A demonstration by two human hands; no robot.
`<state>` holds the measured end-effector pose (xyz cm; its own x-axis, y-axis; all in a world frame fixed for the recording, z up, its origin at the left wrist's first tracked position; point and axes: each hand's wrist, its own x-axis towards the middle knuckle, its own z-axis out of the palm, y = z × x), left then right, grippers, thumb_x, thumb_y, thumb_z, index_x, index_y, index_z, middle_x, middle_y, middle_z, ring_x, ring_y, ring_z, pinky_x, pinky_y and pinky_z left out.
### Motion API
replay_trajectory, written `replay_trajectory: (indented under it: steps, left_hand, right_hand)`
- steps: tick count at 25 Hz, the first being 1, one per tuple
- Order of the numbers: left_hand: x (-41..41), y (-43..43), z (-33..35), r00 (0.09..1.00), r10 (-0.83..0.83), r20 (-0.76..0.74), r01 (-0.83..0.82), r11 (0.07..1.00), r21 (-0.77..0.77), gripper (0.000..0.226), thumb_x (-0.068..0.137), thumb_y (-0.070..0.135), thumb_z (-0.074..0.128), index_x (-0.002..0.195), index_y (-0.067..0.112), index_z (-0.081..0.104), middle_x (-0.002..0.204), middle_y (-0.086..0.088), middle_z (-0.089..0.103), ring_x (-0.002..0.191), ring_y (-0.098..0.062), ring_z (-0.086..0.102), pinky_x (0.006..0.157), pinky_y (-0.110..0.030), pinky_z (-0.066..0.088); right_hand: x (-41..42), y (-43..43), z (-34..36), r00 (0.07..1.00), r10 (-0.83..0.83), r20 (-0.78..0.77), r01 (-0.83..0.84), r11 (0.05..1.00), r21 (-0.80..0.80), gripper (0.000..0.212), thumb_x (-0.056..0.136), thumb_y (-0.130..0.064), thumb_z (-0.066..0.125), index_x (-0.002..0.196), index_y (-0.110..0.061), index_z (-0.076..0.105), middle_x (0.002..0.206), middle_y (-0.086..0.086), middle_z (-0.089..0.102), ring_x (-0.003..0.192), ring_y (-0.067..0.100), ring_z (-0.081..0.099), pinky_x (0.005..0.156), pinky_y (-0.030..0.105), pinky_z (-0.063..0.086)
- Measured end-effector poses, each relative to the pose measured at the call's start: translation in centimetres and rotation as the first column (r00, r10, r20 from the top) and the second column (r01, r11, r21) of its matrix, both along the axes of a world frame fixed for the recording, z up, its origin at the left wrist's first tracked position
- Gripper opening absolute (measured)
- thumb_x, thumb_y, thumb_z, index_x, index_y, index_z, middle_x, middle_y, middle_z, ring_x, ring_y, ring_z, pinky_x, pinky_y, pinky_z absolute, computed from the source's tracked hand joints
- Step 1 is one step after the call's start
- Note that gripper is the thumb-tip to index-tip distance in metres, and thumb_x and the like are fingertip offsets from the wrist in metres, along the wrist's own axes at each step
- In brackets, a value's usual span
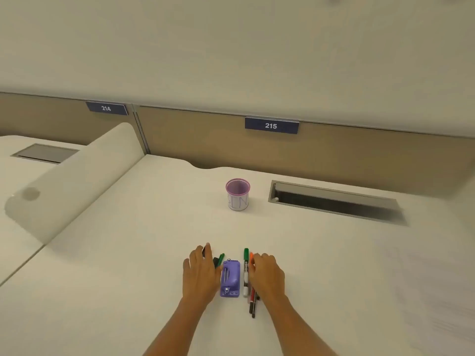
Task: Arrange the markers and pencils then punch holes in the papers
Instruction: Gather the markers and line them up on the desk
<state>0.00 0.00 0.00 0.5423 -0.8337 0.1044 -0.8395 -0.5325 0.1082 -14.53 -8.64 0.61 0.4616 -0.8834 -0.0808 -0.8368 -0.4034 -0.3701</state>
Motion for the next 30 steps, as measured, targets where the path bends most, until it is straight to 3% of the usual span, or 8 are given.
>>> replay_trajectory:
  steps: [2,7,13,19,23,26,28,30]
  left_hand:
    - [1.7,-0.1,-0.3,0.996,0.048,-0.08,-0.038,0.992,0.122,0.065,0.088,0.052,0.049,0.139,0.012,0.037,0.132,-0.008,0.05,0.118,-0.025,0.05,0.092,-0.035,0.043]
    - [4.4,-1.0,-0.1,0.987,0.033,-0.157,0.012,0.961,0.277,0.054,0.086,0.057,0.048,0.12,0.014,0.048,0.121,-0.003,0.051,0.115,-0.022,0.048,0.09,-0.033,0.04]
    - [6.1,-2.2,0.0,0.906,0.101,-0.411,0.032,0.952,0.305,0.045,0.084,0.046,0.059,0.113,0.013,0.054,0.114,-0.004,0.062,0.104,-0.024,0.061,0.08,-0.03,0.045]
    - [7.1,-2.1,0.0,0.82,0.117,-0.56,0.047,0.962,0.27,0.041,0.083,0.045,0.062,0.104,0.011,0.056,0.101,-0.004,0.062,0.083,-0.022,0.053,0.069,-0.026,0.04]
    - [7.5,-2.3,-0.3,0.759,0.125,-0.639,0.053,0.966,0.252,0.038,0.08,0.05,0.064,0.088,0.015,0.051,0.086,0.0,0.057,0.078,-0.021,0.053,0.065,-0.027,0.038]
    - [8.1,-2.4,-0.6,0.701,0.14,-0.7,0.048,0.969,0.242,0.033,0.083,0.048,0.061,0.088,0.016,0.05,0.088,0.0,0.06,0.08,-0.021,0.056,0.067,-0.028,0.041]
    - [8.5,-2.5,-0.5,0.619,0.136,-0.774,0.014,0.983,0.184,0.029,0.087,0.043,0.059,0.093,0.016,0.055,0.089,-0.001,0.064,0.081,-0.02,0.059,0.074,-0.032,0.048]
    - [8.9,-2.6,0.1,0.477,0.099,-0.873,-0.064,0.995,0.078,0.026,0.091,0.037,0.057,0.103,0.014,0.058,0.085,0.001,0.067,0.079,-0.017,0.063,0.077,-0.033,0.051]
  right_hand:
    - [1.7,-0.4,-0.1,0.996,-0.084,0.006,0.083,0.995,0.054,0.028,0.099,-0.032,0.044,0.113,-0.014,0.06,0.11,0.002,0.063,0.104,0.02,0.058,0.074,0.028,0.045]
    - [4.4,-1.2,-0.5,0.968,-0.231,-0.099,0.243,0.959,0.146,0.021,0.094,-0.036,0.051,0.093,-0.016,0.058,0.1,0.002,0.068,0.083,0.02,0.06,0.072,0.031,0.049]
    - [5.9,-1.7,-1.0,0.928,-0.351,-0.126,0.371,0.9,0.226,0.025,0.087,-0.034,0.057,0.098,-0.012,0.061,0.102,0.006,0.067,0.093,0.027,0.066,0.076,0.034,0.053]
    - [6.2,-2.0,-0.3,0.864,-0.502,0.047,0.482,0.85,0.214,0.022,0.083,-0.035,0.062,0.079,-0.014,0.058,0.081,0.004,0.067,0.075,0.026,0.065,0.059,0.028,0.043]
    - [6.7,-2.4,1.0,0.855,-0.508,0.102,0.492,0.858,0.148,0.024,0.083,-0.036,0.063,0.08,-0.013,0.057,0.074,0.002,0.061,0.067,0.022,0.06,0.059,0.031,0.046]
    - [7.7,-2.1,2.0,0.843,-0.51,0.169,0.485,0.858,0.168,0.026,0.085,-0.037,0.061,0.085,-0.012,0.056,0.073,0.001,0.06,0.068,0.023,0.061,0.059,0.032,0.048]
    - [8.9,-1.4,2.5,0.814,-0.504,0.287,0.446,0.86,0.247,0.022,0.088,-0.034,0.059,0.086,-0.012,0.056,0.073,0.002,0.061,0.068,0.023,0.063,0.062,0.035,0.054]
    - [10.5,-0.3,2.9,0.727,-0.542,0.421,0.347,0.82,0.456,0.015,0.094,-0.025,0.051,0.096,-0.011,0.057,0.079,0.005,0.062,0.07,0.02,0.065,0.06,0.032,0.055]
